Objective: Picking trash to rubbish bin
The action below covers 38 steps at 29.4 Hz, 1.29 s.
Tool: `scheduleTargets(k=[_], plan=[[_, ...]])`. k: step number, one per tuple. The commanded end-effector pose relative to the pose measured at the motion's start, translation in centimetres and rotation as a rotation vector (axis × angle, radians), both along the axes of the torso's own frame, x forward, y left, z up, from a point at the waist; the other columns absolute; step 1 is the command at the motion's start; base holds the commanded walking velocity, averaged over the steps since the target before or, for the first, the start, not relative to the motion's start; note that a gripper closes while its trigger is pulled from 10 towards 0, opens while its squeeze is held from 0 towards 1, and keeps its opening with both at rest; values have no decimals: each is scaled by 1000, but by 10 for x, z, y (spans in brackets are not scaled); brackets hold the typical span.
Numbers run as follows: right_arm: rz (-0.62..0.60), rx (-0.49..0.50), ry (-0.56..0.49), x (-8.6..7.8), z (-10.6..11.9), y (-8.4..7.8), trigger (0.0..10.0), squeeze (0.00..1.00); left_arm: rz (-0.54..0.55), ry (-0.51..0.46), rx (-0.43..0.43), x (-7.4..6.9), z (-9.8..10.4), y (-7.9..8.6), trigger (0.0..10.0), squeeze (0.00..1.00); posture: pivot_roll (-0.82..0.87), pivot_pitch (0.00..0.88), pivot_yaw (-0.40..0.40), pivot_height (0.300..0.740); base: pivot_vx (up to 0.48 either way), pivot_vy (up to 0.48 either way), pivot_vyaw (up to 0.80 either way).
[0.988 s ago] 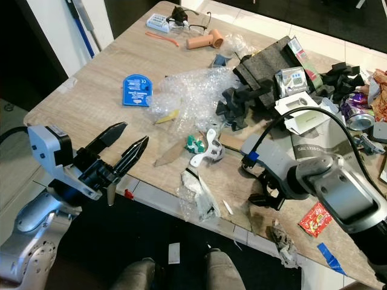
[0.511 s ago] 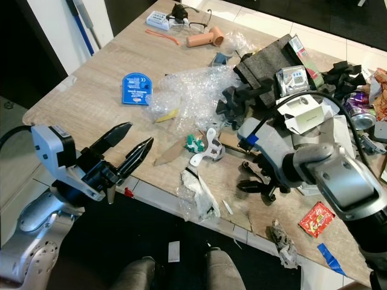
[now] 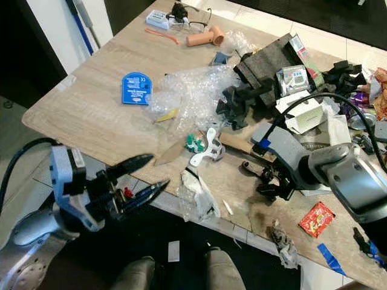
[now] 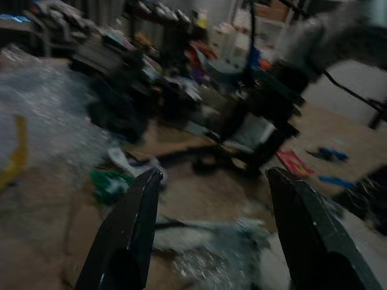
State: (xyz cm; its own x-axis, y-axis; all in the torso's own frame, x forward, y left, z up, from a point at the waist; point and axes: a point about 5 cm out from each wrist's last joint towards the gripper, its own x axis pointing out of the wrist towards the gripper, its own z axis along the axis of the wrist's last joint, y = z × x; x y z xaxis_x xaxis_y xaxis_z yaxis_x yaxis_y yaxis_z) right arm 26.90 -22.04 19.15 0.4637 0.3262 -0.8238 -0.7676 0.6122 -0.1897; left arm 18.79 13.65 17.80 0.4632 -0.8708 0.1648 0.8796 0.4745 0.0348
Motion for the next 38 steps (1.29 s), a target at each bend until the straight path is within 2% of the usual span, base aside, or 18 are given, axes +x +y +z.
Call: scheduleTargets(k=[1, 15, 19, 31, 38], plan=[[-5, -5, 29, -4, -5, -1, 10000, 0, -52, 13, 27, -6, -1, -3, 10000, 0, -136, 165, -76, 740, 0, 0, 0], [-11, -19, 39, -3, -12, -2, 10000, 0, -83, 10, 29, -9, 0, -11, 10000, 0, -135, 172, -79, 740, 0, 0, 0], [-28, -86, 36, -3, -19, -9, 10000, 0, -83, 8, 26, -9, 1, -11, 10000, 0, -131, 174, -80, 740, 0, 0, 0], [-25, -117, 50, -4, -29, -7, 10000, 0, -79, 3, 22, -9, 3, -12, 10000, 0, -126, 178, -81, 740, 0, 0, 0], [-51, -90, 19, 2, -32, -4, 10000, 0, -80, 2, 19, -10, 4, -13, 10000, 0, -125, 179, -83, 740, 0, 0, 0]])
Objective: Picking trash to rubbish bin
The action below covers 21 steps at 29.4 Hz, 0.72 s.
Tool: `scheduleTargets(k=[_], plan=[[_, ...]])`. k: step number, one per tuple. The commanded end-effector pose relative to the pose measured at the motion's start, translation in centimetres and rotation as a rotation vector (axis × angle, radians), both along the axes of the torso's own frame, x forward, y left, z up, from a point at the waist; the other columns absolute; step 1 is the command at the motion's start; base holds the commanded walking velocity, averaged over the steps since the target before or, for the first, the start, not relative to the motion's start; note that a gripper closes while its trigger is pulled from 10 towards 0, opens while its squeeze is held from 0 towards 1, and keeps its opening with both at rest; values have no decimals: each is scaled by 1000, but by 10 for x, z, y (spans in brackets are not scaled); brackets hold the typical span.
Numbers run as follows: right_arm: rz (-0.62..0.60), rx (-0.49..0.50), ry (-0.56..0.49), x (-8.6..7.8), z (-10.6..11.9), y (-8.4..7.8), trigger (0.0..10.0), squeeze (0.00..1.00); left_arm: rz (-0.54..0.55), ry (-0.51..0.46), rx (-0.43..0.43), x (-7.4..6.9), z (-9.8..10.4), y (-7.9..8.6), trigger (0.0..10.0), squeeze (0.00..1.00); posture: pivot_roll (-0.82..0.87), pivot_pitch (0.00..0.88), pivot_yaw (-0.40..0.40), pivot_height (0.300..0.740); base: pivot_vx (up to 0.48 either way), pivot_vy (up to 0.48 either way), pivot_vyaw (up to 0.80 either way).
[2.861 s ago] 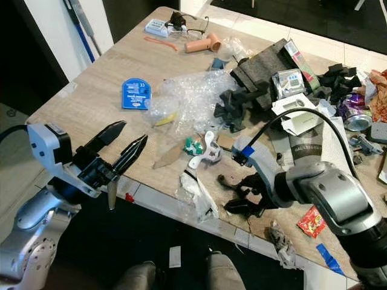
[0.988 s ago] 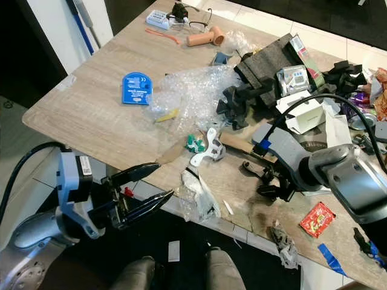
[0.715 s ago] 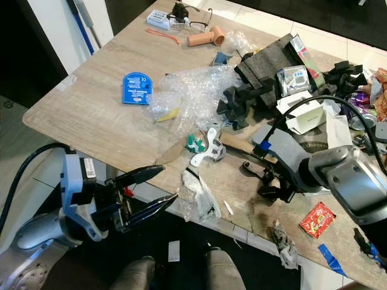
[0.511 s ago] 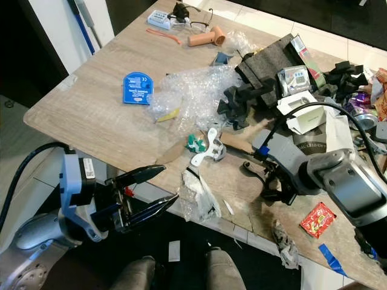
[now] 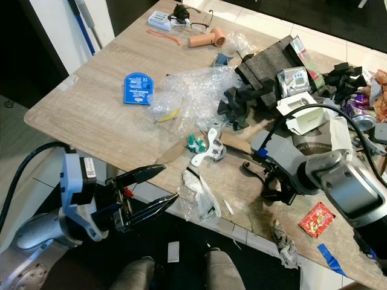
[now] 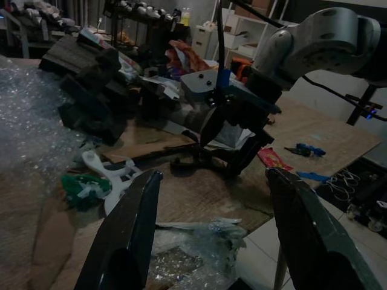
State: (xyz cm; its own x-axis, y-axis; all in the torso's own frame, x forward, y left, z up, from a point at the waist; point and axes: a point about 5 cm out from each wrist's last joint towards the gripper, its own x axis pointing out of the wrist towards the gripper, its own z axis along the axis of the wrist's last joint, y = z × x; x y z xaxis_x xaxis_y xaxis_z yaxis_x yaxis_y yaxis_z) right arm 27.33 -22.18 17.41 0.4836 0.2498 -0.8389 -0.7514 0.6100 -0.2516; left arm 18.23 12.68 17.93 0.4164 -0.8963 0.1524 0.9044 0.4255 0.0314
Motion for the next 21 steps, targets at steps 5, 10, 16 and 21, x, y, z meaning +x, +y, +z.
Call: scheduleTargets(k=[5, 10, 16, 21], plan=[[-54, 2, -10, 5, -11, -2, 10000, 0, -28, -7, 7, -5, 3, -4, 10000, 0, -123, 180, -83, 740, 0, 0, 0], [-58, 26, -15, 7, -11, 1, 10000, 0, -28, -6, 6, -5, 3, -4, 10000, 0, -121, 184, -84, 740, 0, 0, 0], [-57, 55, 5, 5, -15, 4, 10000, 0, -31, -3, 8, -6, 3, -5, 10000, 0, -121, 183, -85, 740, 0, 0, 0], [-64, 100, 53, 2, -23, 7, 0, 0, -35, -2, 11, -7, 3, -5, 10000, 0, -119, 181, -85, 740, 0, 0, 0]])
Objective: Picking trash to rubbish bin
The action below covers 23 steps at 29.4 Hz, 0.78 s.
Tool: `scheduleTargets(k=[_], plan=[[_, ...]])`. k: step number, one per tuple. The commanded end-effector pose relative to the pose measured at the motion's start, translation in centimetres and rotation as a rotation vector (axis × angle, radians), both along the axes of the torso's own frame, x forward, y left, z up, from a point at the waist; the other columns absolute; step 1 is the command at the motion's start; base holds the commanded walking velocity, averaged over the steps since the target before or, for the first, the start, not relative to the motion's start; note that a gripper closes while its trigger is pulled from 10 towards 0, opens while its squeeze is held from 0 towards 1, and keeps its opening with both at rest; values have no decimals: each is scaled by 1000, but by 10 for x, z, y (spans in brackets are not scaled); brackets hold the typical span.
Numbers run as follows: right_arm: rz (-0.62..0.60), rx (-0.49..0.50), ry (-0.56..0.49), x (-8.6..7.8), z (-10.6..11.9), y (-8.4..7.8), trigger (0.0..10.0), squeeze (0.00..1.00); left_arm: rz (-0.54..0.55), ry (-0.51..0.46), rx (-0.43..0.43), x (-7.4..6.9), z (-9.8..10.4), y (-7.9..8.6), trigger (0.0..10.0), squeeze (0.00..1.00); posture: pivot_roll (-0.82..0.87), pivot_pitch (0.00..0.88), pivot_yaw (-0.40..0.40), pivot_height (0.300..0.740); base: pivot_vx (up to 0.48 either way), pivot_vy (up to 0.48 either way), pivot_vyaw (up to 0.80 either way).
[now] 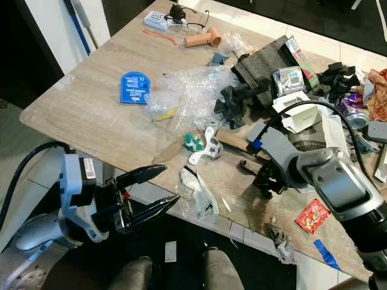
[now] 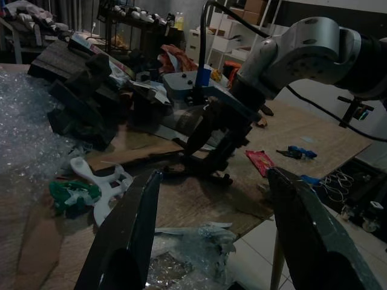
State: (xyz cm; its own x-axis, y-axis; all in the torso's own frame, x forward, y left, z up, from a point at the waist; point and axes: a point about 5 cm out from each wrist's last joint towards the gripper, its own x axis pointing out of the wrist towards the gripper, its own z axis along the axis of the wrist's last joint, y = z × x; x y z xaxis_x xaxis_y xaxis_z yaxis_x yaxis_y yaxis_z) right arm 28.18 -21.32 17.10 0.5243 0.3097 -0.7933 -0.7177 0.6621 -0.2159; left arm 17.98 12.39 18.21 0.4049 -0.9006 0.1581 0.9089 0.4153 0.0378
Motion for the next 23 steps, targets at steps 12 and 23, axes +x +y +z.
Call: scheduleTargets(k=[12, 23], plan=[[-28, 11, 108, -7, -23, -2, 0, 0, -30, 4, 21, -4, 0, -2, 10000, 0, -113, 166, -81, 740, 0, 0, 0], [-99, 257, 0, 13, 9, 3, 0, 0, -25, -4, 18, -1, 2, -1, 10000, 0, -116, 168, -75, 740, 0, 0, 0]])
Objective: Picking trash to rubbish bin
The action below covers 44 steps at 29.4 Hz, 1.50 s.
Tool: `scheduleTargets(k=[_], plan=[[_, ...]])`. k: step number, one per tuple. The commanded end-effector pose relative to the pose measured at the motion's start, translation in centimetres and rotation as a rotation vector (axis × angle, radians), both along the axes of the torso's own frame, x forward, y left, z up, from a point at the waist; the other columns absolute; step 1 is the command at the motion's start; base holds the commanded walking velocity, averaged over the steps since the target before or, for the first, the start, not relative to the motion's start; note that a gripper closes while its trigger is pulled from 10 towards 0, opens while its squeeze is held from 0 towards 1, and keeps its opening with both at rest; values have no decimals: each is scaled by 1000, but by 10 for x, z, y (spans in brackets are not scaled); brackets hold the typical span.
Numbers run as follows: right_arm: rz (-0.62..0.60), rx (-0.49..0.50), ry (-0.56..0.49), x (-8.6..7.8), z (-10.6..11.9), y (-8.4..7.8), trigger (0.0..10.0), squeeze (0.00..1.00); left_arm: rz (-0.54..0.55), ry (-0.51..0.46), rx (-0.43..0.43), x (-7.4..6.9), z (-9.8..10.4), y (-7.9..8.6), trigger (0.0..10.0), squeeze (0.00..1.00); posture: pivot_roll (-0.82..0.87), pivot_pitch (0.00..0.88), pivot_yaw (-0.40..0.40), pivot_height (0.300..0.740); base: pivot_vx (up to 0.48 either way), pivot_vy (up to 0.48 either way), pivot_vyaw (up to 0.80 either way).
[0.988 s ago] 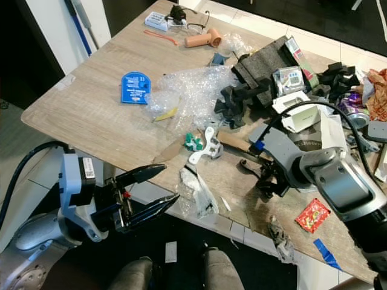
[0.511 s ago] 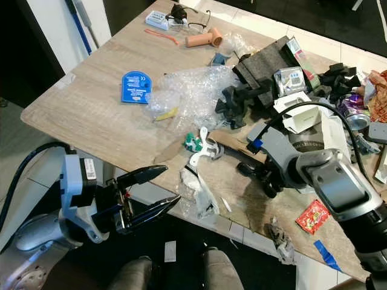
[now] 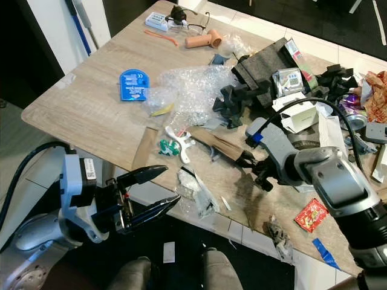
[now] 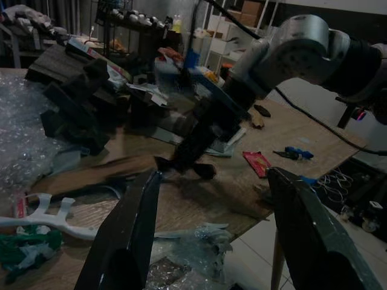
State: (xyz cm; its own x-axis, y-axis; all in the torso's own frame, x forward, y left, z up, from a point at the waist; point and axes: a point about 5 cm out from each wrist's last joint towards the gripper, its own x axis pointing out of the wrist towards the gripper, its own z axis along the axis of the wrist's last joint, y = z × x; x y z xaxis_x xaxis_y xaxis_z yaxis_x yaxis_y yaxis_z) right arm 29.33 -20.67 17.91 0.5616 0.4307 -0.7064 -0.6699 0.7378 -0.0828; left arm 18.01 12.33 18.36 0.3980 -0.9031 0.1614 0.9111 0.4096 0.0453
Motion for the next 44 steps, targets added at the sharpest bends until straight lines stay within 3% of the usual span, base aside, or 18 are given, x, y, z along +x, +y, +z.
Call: scheduleTargets(k=[1, 8, 11, 17, 18, 20, 21, 23, 24, 25, 26, 35, 38, 44], plan=[[-33, 51, 19, 1, 1, -3, 0, 0, -18, 4, 18, -1, 0, 0, 10000, 0, -116, 168, -75, 740, 0, 0, 0], [-62, 214, -76, 13, 27, -1, 0, 0, 6, -7, -25, 2, 5, 0, 10000, 0, -118, 169, -74, 740, 0, 0, 0], [-77, 367, -156, 21, 51, 3, 0, 0, 40, -19, -101, 7, 14, 1, 10000, 0, -118, 168, -73, 740, 0, 0, 0], [-76, 444, -186, 23, 61, 6, 0, 0, 59, -25, -133, 10, 17, 2, 10000, 0, -116, 164, -72, 740, 0, 0, 0], [-50, 504, -215, 24, 67, 11, 1020, 0, 76, -32, -161, 14, 21, 5, 10000, 0, -113, 151, -73, 740, 0, 0, 0], [-45, 523, -216, 24, 68, 12, 1137, 0, 79, -35, -165, 16, 21, 6, 10000, 0, -113, 148, -72, 740, 0, 0, 0], [-45, 531, -217, 24, 68, 13, 2039, 0, 80, -36, -165, 17, 22, 7, 10000, 0, -113, 141, -71, 740, 0, 0, 0], [-47, 534, -215, 25, 68, 13, 2039, 0, 80, -37, -164, 17, 21, 7, 10000, 0, -113, 139, -71, 740, 0, 0, 0], [-59, 540, -229, 27, 69, 13, 5216, 0, 76, -38, -162, 18, 21, 7, 10000, 0, -112, 127, -70, 740, 0, 0, 0], [-68, 549, -249, 28, 71, 12, 6941, 0, 73, -40, -161, 18, 21, 7, 10000, 0, -112, 124, -70, 740, 0, 0, 0], [-77, 569, -272, 30, 74, 12, 10000, 0, 70, -43, -160, 19, 22, 7, 10000, 0, -113, 112, -68, 740, 0, 0, 0], [-135, 721, -429, 40, 97, 7, 10000, 0, 75, -92, -149, 32, 27, 10, 10000, 0, -111, 51, -57, 740, 0, 0, 0], [-152, 767, -470, 45, 104, 6, 10000, 0, 85, -112, -142, 44, 28, 14, 10000, 0, -121, 12, -39, 740, 0, 0, 0], [-169, 831, -460, 47, 91, 16, 10000, 0, 132, -135, -144, 59, 31, 18, 10000, 0, -123, 0, -30, 740, 0, 0, 0]])
